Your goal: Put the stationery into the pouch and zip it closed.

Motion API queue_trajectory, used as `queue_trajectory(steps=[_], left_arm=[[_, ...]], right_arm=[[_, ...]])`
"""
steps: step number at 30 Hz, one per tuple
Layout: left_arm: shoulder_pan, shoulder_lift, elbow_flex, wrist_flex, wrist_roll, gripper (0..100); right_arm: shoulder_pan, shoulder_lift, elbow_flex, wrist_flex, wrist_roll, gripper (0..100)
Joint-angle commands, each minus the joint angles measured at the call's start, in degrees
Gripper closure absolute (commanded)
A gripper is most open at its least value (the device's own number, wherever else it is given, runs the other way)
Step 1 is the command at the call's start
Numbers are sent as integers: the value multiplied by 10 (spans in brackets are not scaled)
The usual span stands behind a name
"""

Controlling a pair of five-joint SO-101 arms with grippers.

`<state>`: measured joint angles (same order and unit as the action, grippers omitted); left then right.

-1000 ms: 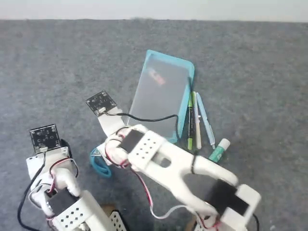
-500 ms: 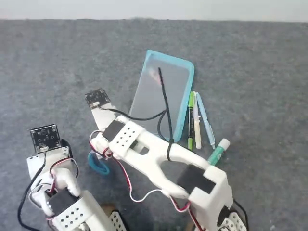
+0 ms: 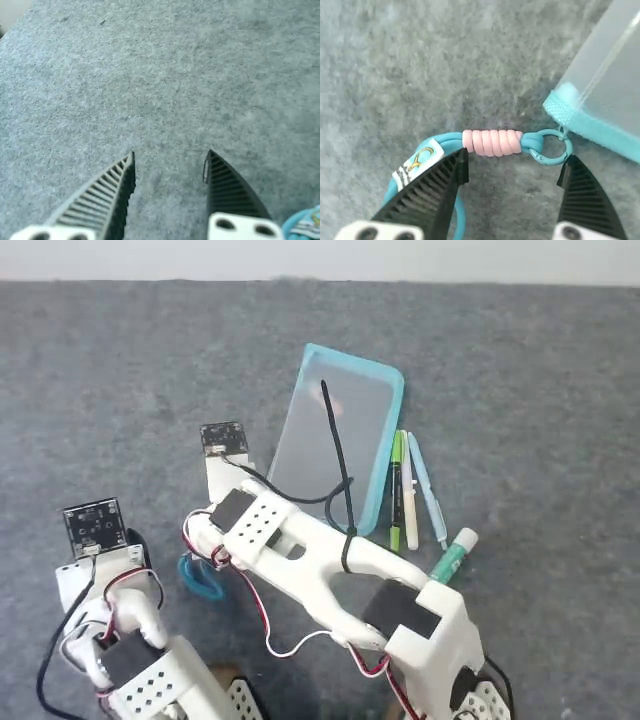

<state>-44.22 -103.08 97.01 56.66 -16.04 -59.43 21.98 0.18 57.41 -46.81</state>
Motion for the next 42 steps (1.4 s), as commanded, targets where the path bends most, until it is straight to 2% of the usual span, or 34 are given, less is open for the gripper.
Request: queue_trajectory(steps=[1, 7, 10, 15, 20, 23, 27, 29, 34, 35, 39, 42], left_arm=[[4, -17, -5, 3, -6, 786], [4, -17, -5, 3, -6, 786], [4, -17, -5, 3, -6, 786], [4, -17, -5, 3, -6, 786], [4, -17, -5, 3, -6, 786], [4, -17, -5, 3, -6, 786], [4, -17, -5, 4, -6, 786], [4, -17, -5, 4, -6, 786], [14, -17, -5, 4, -5, 786], [23, -17, -5, 9, -5, 786], [45, -17, -5, 22, -7, 786], [47, -17, -5, 23, -7, 786]], right_arm=[[22, 9, -29, -22, -55, 703], [39, 63, -33, -52, -75, 703], [47, 78, -61, -20, -74, 714], [70, 96, -93, 22, -71, 879], [93, 114, -91, 30, -57, 932], [116, 110, -94, 82, -2, 969], [184, 101, -95, 160, 122, 990], [217, 101, -95, 205, 217, 989], [249, 100, -95, 318, 539, 991], [252, 100, -94, 333, 572, 991], [264, 71, -52, 291, 576, 991], [262, -24, 15, 240, 576, 991]])
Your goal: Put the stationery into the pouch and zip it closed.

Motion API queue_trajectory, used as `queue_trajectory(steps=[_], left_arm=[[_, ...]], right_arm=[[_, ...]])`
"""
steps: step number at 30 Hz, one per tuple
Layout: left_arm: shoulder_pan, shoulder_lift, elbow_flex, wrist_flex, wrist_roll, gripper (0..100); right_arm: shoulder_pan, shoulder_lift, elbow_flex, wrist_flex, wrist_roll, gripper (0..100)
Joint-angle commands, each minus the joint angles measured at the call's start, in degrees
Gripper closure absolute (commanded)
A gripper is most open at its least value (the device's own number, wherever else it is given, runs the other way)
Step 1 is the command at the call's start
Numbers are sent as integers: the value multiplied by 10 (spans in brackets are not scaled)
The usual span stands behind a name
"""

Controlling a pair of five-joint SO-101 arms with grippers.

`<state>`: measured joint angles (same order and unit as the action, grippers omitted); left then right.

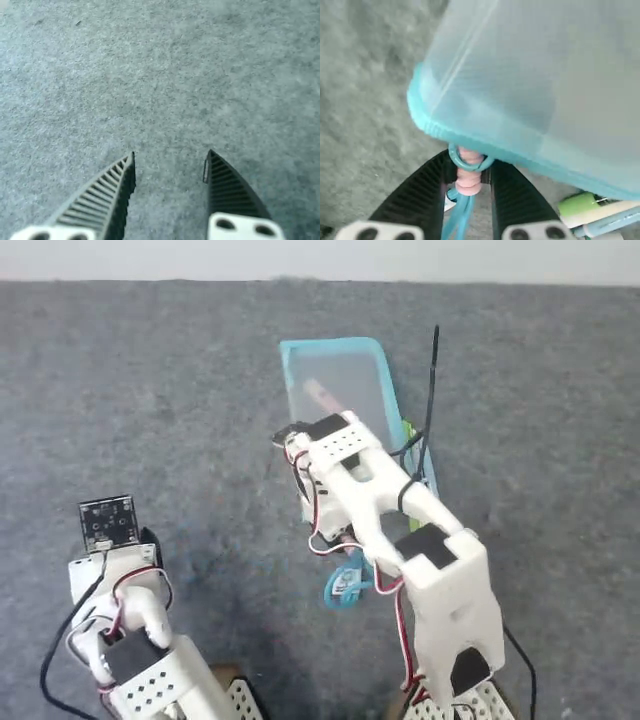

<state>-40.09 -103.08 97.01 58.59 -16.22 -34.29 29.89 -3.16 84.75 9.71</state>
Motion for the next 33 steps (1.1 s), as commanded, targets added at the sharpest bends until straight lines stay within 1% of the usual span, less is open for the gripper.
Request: queue_trajectory(steps=[1, 7, 11, 13, 18, 20, 26, 33], left_arm=[[6, -17, -5, 4, -5, 786], [6, -17, -5, 4, -5, 786], [6, -17, -5, 4, -5, 786], [6, -17, -5, 4, -5, 786], [6, -17, -5, 4, -5, 786], [6, -17, -5, 4, -5, 786], [6, -17, -5, 4, -5, 786], [6, -17, -5, 4, -5, 786]], right_arm=[[10, -148, 73, -45, 11, 991], [15, -413, 278, -137, 13, 991], [15, -508, 406, -166, 49, 987], [16, -517, 436, -169, 55, 960], [16, -516, 462, -189, 56, 767], [15, -516, 461, -189, 57, 716], [10, -516, 463, -187, 58, 706], [-33, -517, 473, -150, 58, 706]])
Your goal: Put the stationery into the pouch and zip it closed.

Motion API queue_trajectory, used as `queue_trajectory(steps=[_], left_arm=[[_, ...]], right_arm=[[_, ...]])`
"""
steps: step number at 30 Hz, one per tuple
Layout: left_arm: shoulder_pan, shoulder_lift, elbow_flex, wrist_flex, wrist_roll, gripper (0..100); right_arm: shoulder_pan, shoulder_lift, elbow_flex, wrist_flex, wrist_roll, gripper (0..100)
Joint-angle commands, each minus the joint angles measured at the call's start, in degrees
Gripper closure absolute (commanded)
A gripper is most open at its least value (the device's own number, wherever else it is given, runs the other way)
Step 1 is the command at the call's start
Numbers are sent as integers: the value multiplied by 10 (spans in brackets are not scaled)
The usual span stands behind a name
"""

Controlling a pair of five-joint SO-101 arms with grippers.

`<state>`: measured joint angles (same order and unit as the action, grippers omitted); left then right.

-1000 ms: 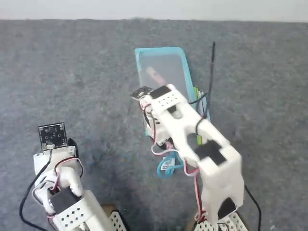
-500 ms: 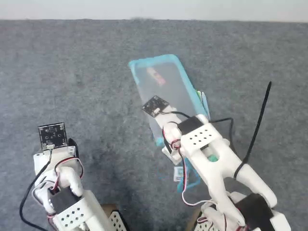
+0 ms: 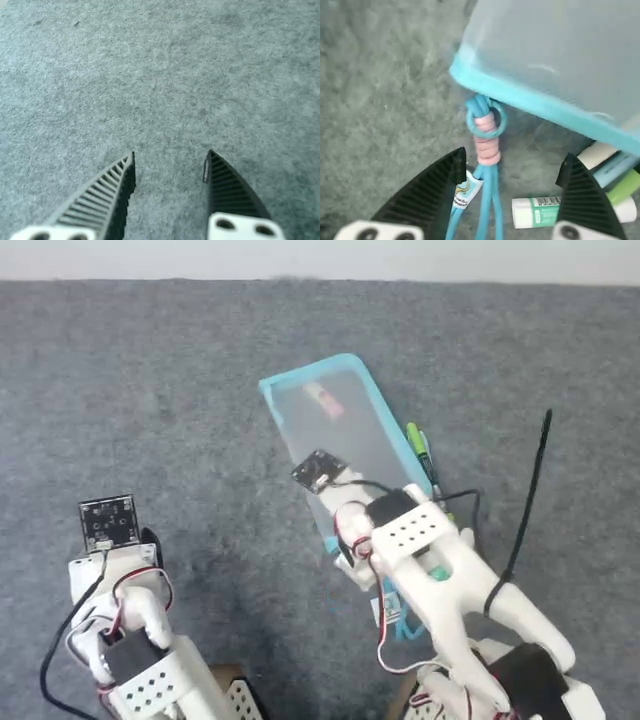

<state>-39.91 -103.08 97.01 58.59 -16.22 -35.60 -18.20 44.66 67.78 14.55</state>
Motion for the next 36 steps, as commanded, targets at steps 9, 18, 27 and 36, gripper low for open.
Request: queue_trajectory(steps=[9, 18, 27, 36], left_arm=[[5, -17, -5, 4, -5, 786], [5, -17, -5, 4, -5, 786], [5, -17, -5, 4, -4, 786], [5, -17, -13, -18, -16, 786]], right_arm=[[2, -28, 18, 0, 40, 708], [7, 58, 25, -86, 38, 708], [20, 75, 1, -90, 37, 952], [111, 13, -118, 19, 36, 991]])
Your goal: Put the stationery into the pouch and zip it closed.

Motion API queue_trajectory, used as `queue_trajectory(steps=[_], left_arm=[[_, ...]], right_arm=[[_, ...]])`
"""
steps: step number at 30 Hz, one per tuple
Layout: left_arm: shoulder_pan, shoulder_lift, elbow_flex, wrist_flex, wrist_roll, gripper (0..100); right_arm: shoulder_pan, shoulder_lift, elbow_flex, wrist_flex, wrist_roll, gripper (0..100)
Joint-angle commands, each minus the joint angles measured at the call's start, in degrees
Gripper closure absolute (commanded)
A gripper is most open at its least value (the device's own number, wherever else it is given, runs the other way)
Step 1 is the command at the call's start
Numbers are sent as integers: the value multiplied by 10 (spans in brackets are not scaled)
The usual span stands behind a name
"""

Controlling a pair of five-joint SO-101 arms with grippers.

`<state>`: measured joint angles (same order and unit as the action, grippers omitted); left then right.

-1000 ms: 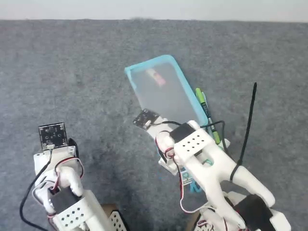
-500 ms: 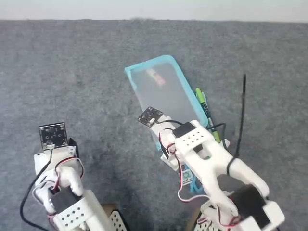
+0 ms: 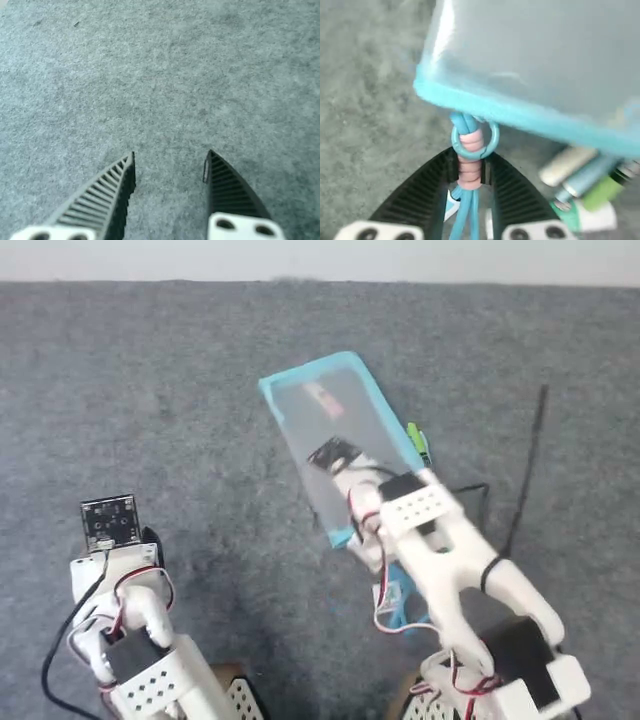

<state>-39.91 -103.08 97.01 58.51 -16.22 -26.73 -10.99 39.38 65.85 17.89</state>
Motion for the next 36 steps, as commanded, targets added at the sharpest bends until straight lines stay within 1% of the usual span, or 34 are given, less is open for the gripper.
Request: queue_trajectory(steps=[1, 3, 5, 9, 12, 13, 15, 19, 22, 25, 27, 29, 33, 36], left_arm=[[9, -17, -21, -15, -33, 786], [44, -17, -38, 6, -51, 785], [84, -17, -66, 27, -51, 784], [149, -10, -158, 64, -62, 784], [204, 33, -221, 88, -71, 783], [216, 61, -243, 89, -59, 782], [235, 135, -300, 94, -32, 762], [273, 331, -444, 120, 4, 716], [336, 411, -514, 138, 28, 695], [414, 391, -520, 142, 50, 676], [466, 358, -497, 139, 54, 665], [504, 324, -473, 138, 54, 654], [501, 292, -441, 114, 53, 652], [489, 292, -402, 76, 54, 653]], right_arm=[[22, -80, -80, 51, 3, 992], [22, -124, -105, 77, 3, 992], [22, -167, -130, 97, 3, 992], [19, -229, -171, 121, 3, 992], [-19, -247, -200, 121, -27, 992], [-40, -247, -209, 121, -33, 992], [-75, -247, -215, 121, -21, 992], [-127, -251, -219, 113, -13, 992], [-156, -251, -215, 100, -13, 992], [-157, -253, -215, 99, -13, 992], [-156, -254, -217, 106, -13, 992], [-152, -254, -219, 111, -13, 992], [-153, -254, -219, 114, -14, 992], [-153, -262, -219, 122, -13, 992]])
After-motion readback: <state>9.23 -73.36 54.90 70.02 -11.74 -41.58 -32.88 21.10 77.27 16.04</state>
